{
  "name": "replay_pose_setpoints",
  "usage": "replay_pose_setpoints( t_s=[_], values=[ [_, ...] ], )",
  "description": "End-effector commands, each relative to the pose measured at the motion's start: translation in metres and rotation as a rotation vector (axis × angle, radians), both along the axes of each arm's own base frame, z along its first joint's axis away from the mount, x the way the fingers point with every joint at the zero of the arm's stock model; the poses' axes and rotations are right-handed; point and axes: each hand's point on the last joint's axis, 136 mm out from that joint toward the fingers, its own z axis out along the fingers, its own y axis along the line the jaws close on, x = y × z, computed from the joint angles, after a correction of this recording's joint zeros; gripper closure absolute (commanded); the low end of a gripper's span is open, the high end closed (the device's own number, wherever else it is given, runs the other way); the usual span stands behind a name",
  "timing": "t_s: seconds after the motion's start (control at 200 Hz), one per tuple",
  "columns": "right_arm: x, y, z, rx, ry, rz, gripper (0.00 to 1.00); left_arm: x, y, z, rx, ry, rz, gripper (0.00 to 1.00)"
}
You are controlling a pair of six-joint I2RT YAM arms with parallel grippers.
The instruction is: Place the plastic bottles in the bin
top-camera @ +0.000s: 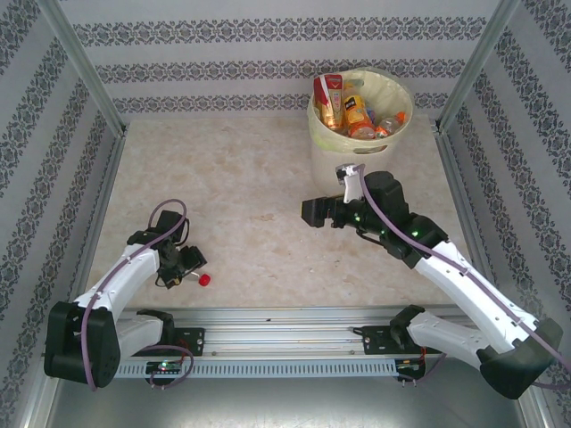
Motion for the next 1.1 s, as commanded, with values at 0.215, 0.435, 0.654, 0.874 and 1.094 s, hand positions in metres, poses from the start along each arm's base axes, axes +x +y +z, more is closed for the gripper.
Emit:
replay_pose_setpoints(
  t_s=[0.215, 0.435, 0.654, 0.874, 1.094],
  values=[
    [-0.009, 0.024, -0.026, 0.184, 0.205, 0.017, 0.05, 0.024, -0.044, 0.024, -0.143, -0.165, -0.200, 0.39],
    [0.004, 0.045, -0.039, 0.330, 0.342, -0.007, 0.07, 0.043, -0.108, 0.080, -0.248, -0.444, -0.429, 0.39],
    [0.018, 0.069, -0.050, 0.376, 0.439, 0.031, 0.07, 0.044, -0.167, 0.123, -0.339, -0.633, -0.626, 0.39],
    [0.030, 0.086, -0.052, 0.410, 0.460, 0.066, 0.07, 0.035, -0.210, 0.145, -0.349, -0.737, -0.787, 0.34],
    [0.034, 0.101, -0.047, 0.461, 0.464, 0.131, 0.07, 0.028, -0.241, 0.151, -0.349, -0.743, -0.888, 0.32]
  ],
)
